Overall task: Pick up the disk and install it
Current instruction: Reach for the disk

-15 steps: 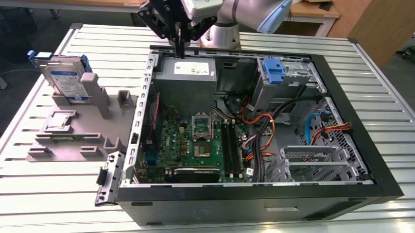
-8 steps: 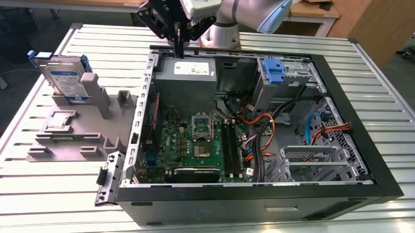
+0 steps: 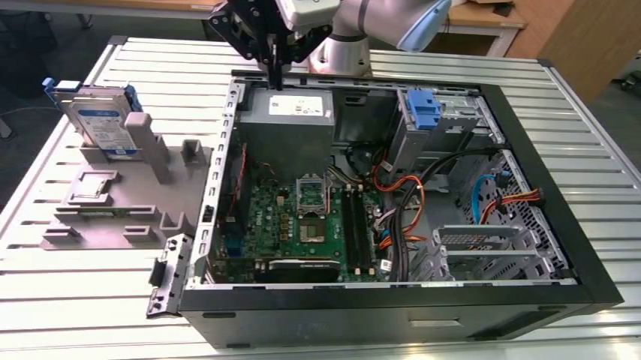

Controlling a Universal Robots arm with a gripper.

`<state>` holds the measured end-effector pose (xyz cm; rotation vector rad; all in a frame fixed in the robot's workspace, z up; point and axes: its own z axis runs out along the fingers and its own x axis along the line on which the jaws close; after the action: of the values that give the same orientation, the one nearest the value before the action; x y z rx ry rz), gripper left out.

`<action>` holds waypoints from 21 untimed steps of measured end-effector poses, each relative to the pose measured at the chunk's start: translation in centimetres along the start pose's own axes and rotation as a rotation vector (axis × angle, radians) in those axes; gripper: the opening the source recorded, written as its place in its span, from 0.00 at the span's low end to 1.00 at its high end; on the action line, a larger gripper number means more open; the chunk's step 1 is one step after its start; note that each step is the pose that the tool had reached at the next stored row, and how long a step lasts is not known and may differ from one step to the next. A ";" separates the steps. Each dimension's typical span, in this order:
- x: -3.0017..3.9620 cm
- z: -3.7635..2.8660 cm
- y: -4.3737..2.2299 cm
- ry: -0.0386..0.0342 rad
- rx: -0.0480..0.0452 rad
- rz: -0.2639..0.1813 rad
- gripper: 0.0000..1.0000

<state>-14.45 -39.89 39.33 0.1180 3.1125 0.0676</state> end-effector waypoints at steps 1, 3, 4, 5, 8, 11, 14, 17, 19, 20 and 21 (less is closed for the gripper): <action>0.02 0.00 0.00 0.0000 0.0000 0.000 0.15; 0.07 0.00 -0.01 0.0000 0.0000 0.000 0.15; 0.10 0.00 -0.01 0.0000 -0.0001 0.000 0.15; 0.12 0.00 -0.01 0.0000 0.0000 0.000 0.15; 0.19 0.00 -0.01 0.0000 0.0000 0.000 0.15; 0.26 -0.01 -0.02 0.0000 0.0000 0.000 0.15; 0.32 -0.01 -0.03 0.0000 0.0000 0.000 0.15; 0.39 -0.01 -0.03 0.0000 0.0000 0.000 0.15; 0.44 -0.01 -0.03 0.0000 0.0000 0.000 0.15; 0.46 -0.01 -0.04 0.0000 0.0000 0.000 0.15; 0.48 -0.01 -0.04 0.0000 0.0000 0.000 0.15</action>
<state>-14.93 -39.89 39.33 0.1180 3.1125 0.0676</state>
